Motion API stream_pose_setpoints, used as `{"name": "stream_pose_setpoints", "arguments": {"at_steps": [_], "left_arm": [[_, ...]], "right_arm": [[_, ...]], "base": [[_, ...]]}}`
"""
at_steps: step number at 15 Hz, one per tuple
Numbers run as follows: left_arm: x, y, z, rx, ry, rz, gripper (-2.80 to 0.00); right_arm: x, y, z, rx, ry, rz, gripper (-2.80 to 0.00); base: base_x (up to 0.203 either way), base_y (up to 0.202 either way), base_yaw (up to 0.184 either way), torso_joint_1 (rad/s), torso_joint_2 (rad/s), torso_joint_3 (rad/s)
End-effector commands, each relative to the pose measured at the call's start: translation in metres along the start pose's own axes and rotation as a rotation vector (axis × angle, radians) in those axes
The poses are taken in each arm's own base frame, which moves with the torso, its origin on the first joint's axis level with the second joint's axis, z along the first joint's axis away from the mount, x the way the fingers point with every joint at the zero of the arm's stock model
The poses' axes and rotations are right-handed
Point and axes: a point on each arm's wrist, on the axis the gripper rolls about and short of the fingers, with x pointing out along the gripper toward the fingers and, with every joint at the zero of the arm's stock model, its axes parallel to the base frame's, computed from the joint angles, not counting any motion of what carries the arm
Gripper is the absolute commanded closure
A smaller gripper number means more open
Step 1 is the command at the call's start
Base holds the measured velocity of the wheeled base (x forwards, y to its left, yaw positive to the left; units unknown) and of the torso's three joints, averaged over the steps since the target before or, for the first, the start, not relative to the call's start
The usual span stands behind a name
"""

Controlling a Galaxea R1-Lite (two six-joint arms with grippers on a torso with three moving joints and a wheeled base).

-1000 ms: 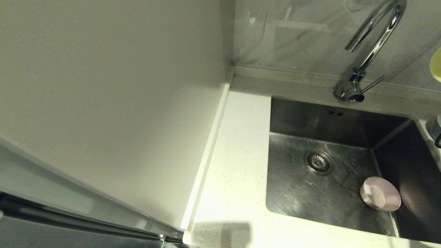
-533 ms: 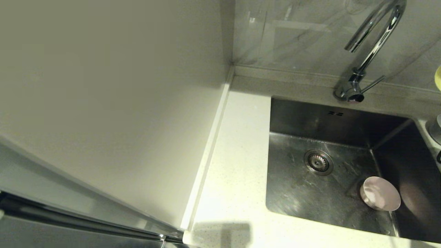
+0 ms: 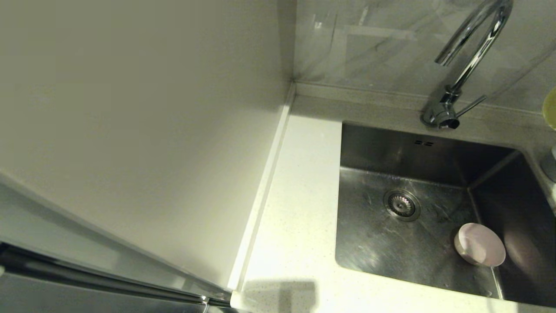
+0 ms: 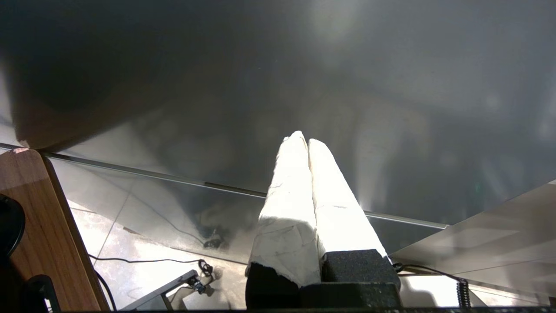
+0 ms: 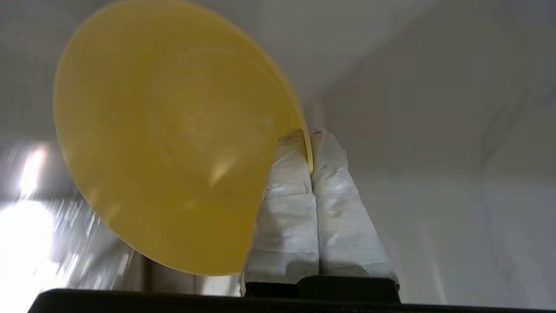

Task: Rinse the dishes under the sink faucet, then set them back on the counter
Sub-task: Put a bowl back to the table from the sink

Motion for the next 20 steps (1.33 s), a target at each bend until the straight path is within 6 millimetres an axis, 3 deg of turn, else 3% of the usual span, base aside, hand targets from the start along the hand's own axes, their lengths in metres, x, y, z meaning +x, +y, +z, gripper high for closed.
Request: {"name": "stream_pose_setpoints", "arguments": {"at_steps": [1,4,6,8,12,17,20], "left_arm": [[0.0,0.0,-0.001,0.0,0.003,0.0,0.0],[0.0,0.0,-0.001,0.0,0.003,0.0,0.0],[0.0,0.0,-0.001,0.0,0.003,0.0,0.0],[0.0,0.0,-0.001,0.0,0.003,0.0,0.0],[0.0,0.0,-0.001,0.0,0.003,0.0,0.0],[0.0,0.0,-0.001,0.0,0.003,0.0,0.0],[0.0,0.0,-0.001,0.0,0.003,0.0,0.0]], "right_arm": [[-0.011,-0.005,-0.016,0.011,0.512,0.14,0.0],[-0.01,-0.034,-0.035,0.154,0.775,0.153,0.0],[-0.018,-0.047,-0.044,0.224,0.935,0.216,0.0],[-0.013,-0.056,-0.058,0.264,1.03,0.231,0.0],[0.011,-0.062,-0.075,0.272,1.026,0.214,0.0],[0.055,-0.068,-0.084,0.235,0.805,0.14,0.0],[0.062,-0.07,-0.088,0.209,0.785,0.115,0.0]], "base": [[0.0,0.0,0.0,0.0,0.0,0.0],[0.0,0.0,0.0,0.0,0.0,0.0],[0.0,0.0,0.0,0.0,0.0,0.0],[0.0,0.0,0.0,0.0,0.0,0.0],[0.0,0.0,0.0,0.0,0.0,0.0],[0.0,0.0,0.0,0.0,0.0,0.0],[0.0,0.0,0.0,0.0,0.0,0.0]]}}
